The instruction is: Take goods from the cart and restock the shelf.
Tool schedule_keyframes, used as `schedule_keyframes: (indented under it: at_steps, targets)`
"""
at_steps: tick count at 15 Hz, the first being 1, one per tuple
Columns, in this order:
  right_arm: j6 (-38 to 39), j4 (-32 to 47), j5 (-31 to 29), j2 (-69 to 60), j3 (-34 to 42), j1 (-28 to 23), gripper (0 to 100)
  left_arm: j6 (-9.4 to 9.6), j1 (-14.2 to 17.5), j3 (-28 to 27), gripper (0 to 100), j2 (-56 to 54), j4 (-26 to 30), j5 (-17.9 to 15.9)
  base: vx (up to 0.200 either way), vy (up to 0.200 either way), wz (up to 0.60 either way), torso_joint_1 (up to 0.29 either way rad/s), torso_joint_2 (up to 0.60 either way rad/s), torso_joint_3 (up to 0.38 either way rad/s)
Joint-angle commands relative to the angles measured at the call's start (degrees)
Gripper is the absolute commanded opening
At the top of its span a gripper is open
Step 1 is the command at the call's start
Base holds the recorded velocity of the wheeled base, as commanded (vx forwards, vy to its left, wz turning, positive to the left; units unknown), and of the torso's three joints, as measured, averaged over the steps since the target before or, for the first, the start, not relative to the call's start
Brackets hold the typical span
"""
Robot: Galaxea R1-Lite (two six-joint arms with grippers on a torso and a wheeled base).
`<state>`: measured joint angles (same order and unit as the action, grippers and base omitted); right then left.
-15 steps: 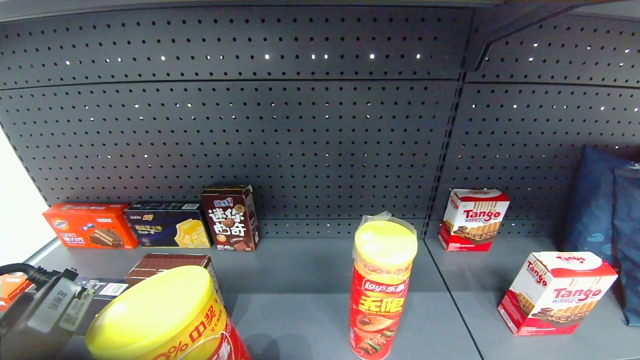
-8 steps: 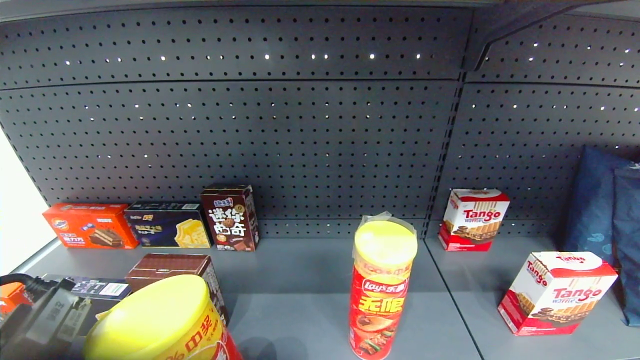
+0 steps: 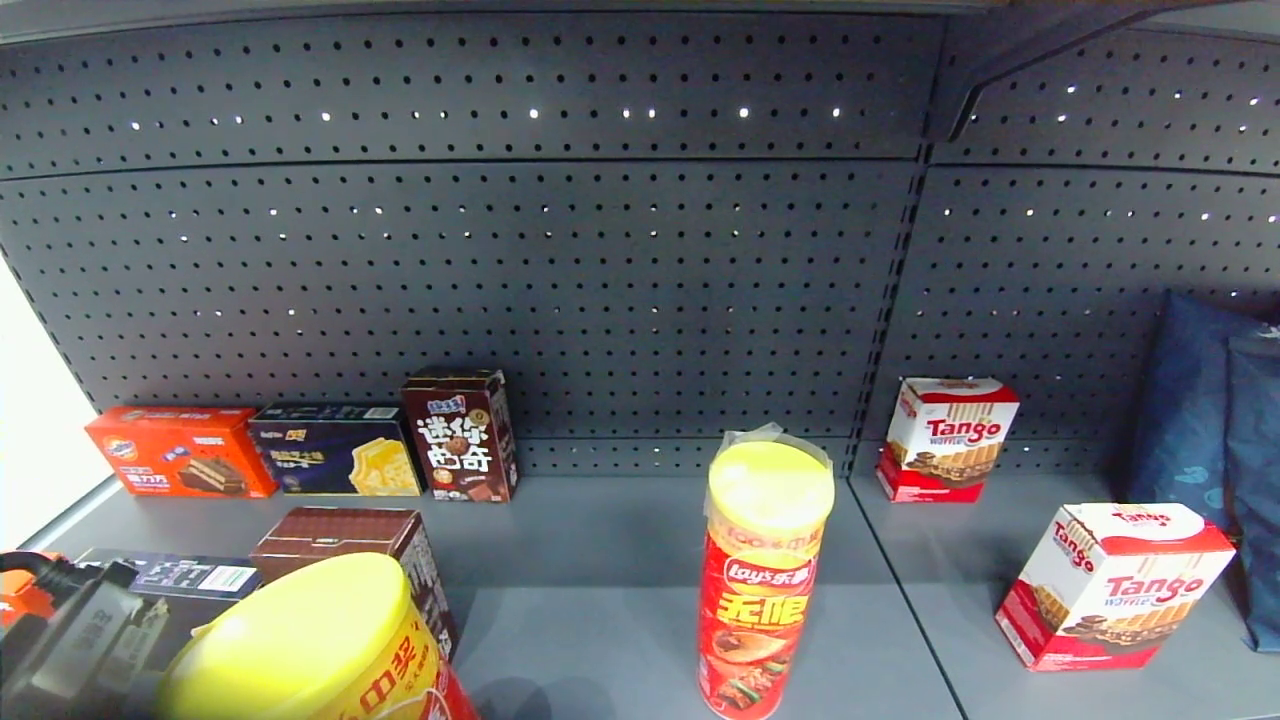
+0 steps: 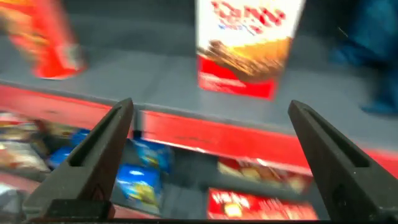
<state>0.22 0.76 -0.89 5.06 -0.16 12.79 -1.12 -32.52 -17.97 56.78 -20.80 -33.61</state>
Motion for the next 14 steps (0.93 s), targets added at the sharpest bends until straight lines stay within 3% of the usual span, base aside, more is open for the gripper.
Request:
schedule_keyframes:
  at_steps: [1,2,10,14]
  targets:
    - [0.04,-0.4,0.01,-0.05,0.16,-10.68,100,-0.02,0.0,0.04,0,-0.01,-0.03,0.04,0.0,0.0,0.0,0.0,0.0,0.0]
    - [0.22,-0.58,0.1,-4.8,0.16,-12.7,100,-0.02,0.0,0.04,0,-0.01,-0.12,0.04,0.0,0.0,0.0,0.0,0.0,0.0]
    - [-0.04,-0.49,0.1,-5.06,0.16,-12.79,100,0.07,0.36,-0.84,0,0.35,0.05,0.56,0.0,0.0,0.0,0.0,0.0,0.0]
    - [-0.04,-0.49,0.1,-5.06,0.16,-12.79,100,0.15,0.8,-1.37,0,0.78,-0.03,3.29,0.0,0.0,0.0,0.0,0.0,0.0]
